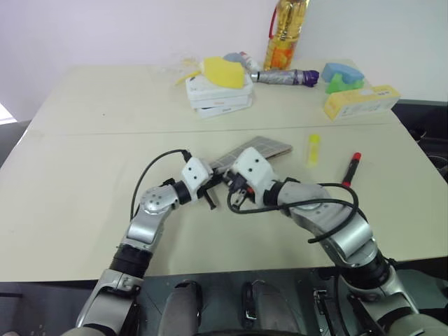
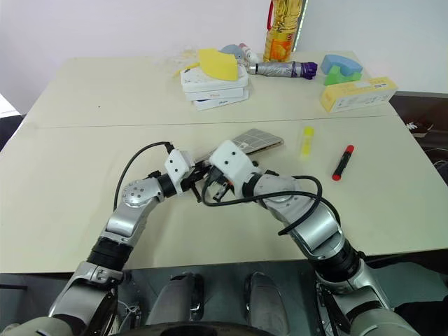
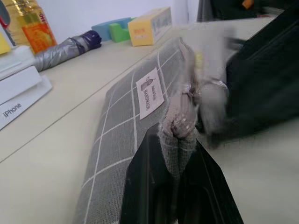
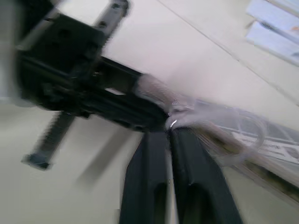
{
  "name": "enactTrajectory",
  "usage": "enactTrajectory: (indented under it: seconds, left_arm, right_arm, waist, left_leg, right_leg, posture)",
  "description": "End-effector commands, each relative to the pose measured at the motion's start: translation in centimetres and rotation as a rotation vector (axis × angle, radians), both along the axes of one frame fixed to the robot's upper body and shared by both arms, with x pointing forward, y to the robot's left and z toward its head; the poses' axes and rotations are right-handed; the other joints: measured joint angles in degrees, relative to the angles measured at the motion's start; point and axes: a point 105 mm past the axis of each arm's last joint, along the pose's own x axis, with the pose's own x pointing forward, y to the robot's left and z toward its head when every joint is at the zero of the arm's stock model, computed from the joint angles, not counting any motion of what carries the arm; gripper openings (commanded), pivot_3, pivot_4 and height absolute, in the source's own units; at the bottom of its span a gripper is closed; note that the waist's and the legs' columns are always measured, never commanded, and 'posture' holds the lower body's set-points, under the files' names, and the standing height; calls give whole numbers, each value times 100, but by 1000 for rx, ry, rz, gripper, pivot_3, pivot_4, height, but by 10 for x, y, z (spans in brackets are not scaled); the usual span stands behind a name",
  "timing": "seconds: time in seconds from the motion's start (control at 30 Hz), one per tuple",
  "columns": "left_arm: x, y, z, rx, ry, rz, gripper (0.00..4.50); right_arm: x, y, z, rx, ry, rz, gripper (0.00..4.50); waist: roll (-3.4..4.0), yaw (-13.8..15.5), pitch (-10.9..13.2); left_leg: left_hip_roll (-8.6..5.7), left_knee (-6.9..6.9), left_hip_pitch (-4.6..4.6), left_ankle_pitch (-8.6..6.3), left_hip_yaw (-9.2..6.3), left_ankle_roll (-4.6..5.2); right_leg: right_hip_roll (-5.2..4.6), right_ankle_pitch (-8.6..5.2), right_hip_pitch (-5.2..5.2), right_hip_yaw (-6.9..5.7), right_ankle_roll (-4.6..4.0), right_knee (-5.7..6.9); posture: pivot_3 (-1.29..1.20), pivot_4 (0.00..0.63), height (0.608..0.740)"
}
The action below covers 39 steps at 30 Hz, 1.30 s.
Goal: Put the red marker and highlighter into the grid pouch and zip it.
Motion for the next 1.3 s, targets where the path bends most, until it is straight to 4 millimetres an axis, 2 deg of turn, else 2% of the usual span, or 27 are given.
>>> enactTrajectory:
  seconds: [0.03,0.13,0.2,0.3,0.37,0.43,0.5,0.77,1.0,1.03,1.07,1.2,1.23,1.3]
  left_arm:
    - [7,8,18,-21,-79,43,0]
    - [6,14,19,-10,-100,46,0]
    - [6,20,18,6,-112,49,0]
    - [8,36,18,24,-134,76,0]
    - [9,40,17,34,-140,83,0]
    - [10,44,16,31,-141,96,0]
    - [11,45,16,28,-146,107,0]
    - [9,40,16,1,-143,89,0]
    - [8,39,14,-3,-136,85,0]
    - [8,39,14,-4,-136,84,0]
    - [8,39,14,-5,-135,84,0]
    - [8,41,14,-11,-130,93,0]
    - [8,43,14,-16,-126,98,0]
    - [9,45,14,-24,-122,108,0]
  right_arm:
    - [-4,-19,24,59,-62,-24,2402]
    - [-8,-40,30,81,-54,-60,3947]
    - [-7,-58,33,99,-43,-117,3947]
    - [20,-117,32,138,6,-428,3947]
    - [32,-140,29,148,19,-573,3947]
    - [52,-173,23,187,30,-800,3947]
    - [65,-193,13,194,42,-939,3947]
    - [97,-204,-7,276,119,-1029,3947]
    - [114,-213,-31,275,171,-1090,3947]
    - [115,-214,-33,277,173,-1095,3447]
    - [115,-214,-33,282,172,-1093,3161]
    - [114,-211,-28,249,118,-1057,1080]
    - [113,-210,-25,236,98,-1045,857]
    - [105,-208,-13,158,16,-986,879]
  waist:
    - [-3,5,1]
    - [-3,1,1]
    - [-3,-7,1]
    - [-2,-10,1]
    - [-2,-2,1]
    - [-2,-18,1]
    - [-1,-12,1]
    - [1,-20,2]
    - [1,-17,2]
    - [2,-18,2]
    - [2,-19,2]
    - [3,-37,2]
    - [3,-41,2]
    - [7,-35,4]
  left_leg:
    - [0,3,-4,0,-2,0]
    - [-2,5,-6,0,-1,0]
    - [-1,3,-6,0,-1,0]
    - [1,1,-5,0,-1,0]
    - [1,3,-6,0,4,0]
    - [0,3,-5,0,10,0]
    - [1,2,-3,0,18,0]
    - [-1,-5,-10,0,24,1]
    - [-1,-5,-11,0,25,1]
    - [-1,-5,-11,0,25,1]
    - [-1,-5,-11,1,25,1]
    - [0,-5,-10,0,25,1]
    - [0,-5,-10,0,24,1]
    - [1,-6,-11,1,24,1]
  right_leg:
    - [0,0,0,-3,0,-1]
    - [-5,0,0,-4,1,-3]
    - [-4,0,-1,-5,0,-3]
    - [0,0,-4,-4,0,-2]
    - [0,1,-3,-4,-1,-2]
    - [-2,1,-4,-4,-2,-1]
    - [-1,2,-6,-3,-3,1]
    - [-1,3,-14,-2,-1,1]
    - [-1,3,-14,-2,-1,1]
    - [-1,3,-14,-2,-1,2]
    - [-1,3,-14,-2,-1,2]
    - [-1,3,-14,-2,-1,3]
    - [0,3,-14,-2,-1,4]
    - [0,3,-15,-2,-1,4]
  posture:
    - [0,150,740]
    - [0,150,740]
    - [0,150,740]
    - [0,150,740]
    - [0,150,740]
    - [0,150,740]
    - [0,150,740]
    - [0,150,740]
    - [0,150,740]
    - [0,150,740]
    - [0,150,740]
    - [0,150,740]
    - [0,150,740]
    - [0,150,740]
